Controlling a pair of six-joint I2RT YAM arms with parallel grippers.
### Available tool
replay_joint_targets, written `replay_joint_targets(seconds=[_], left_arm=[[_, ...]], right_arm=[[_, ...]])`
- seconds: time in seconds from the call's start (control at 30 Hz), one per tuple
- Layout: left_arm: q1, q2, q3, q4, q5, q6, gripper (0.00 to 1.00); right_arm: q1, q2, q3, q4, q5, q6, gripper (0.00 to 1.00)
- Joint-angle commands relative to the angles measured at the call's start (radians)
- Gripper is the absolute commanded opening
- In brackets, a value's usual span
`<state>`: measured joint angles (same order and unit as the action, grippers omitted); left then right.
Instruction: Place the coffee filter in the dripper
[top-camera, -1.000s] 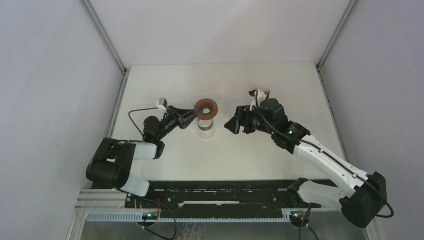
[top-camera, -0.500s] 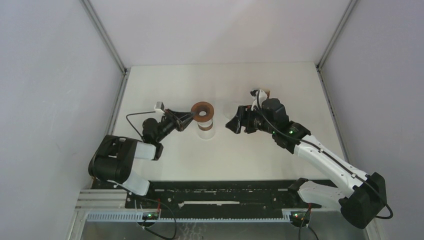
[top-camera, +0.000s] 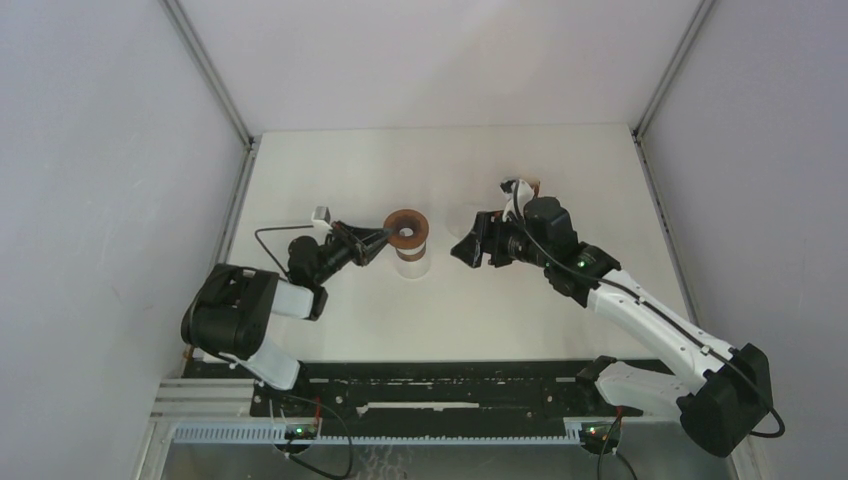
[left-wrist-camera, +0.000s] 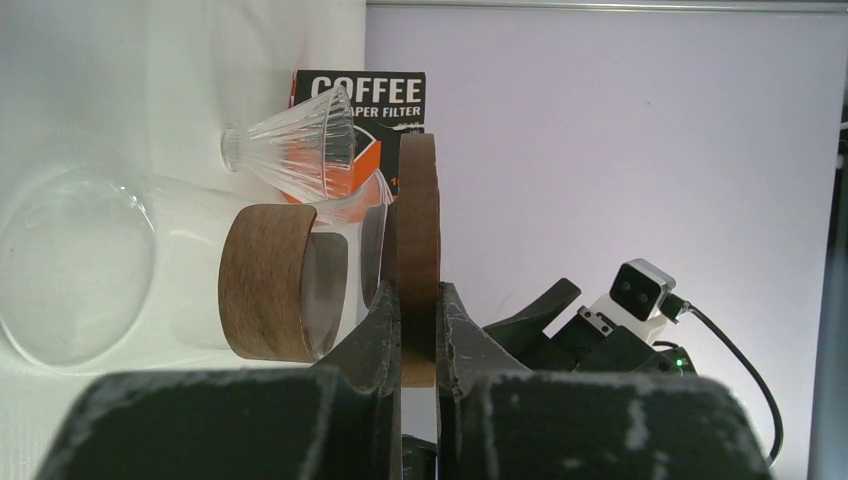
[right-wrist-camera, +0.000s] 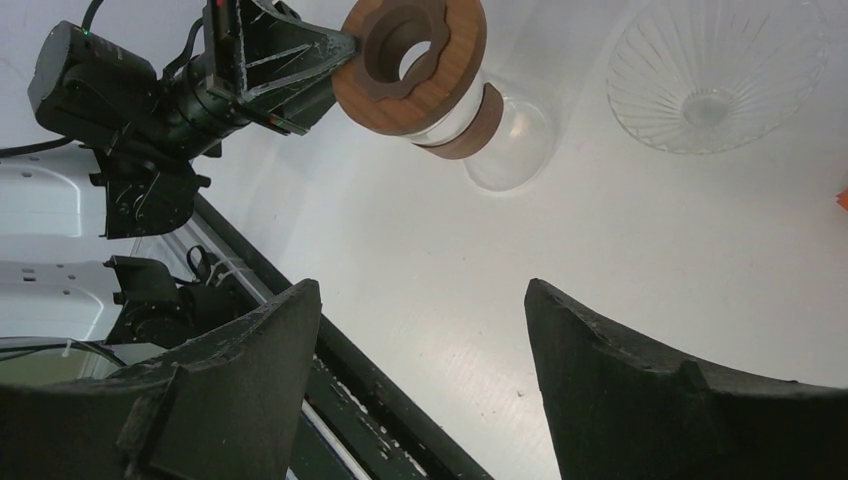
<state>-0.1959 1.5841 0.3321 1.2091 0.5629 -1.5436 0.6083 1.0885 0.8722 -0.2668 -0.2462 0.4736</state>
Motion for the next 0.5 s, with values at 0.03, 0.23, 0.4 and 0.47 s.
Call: replay_joint_targets(seconds=[0.03, 0.23, 0.4, 0.47], left_arm=[[0.0, 0.009, -0.002, 0.045, 0.02, 0.03, 0.09], [-0.014, 0.024, 0.001, 0.044, 0.02, 0.03, 0.14], [-0.038, 0.034, 0.011, 0.043, 0.02, 0.025, 0.15], [-0.039, 0.035, 0.008, 0.043, 0.016, 0.024, 0.16]], right_arm=[[-0.005, 0.005, -0.003, 0.058, -0.012, -0.01, 0.83], [-0.005, 0.005, -0.008, 0.061, -0.013, -0.008, 0.83], [-0.005, -0.002, -0.012, 0.061, -0.013, -0.009, 0.83], [-0.005, -0.002, -0.015, 0.062, -0.014, -0.01, 0.83]])
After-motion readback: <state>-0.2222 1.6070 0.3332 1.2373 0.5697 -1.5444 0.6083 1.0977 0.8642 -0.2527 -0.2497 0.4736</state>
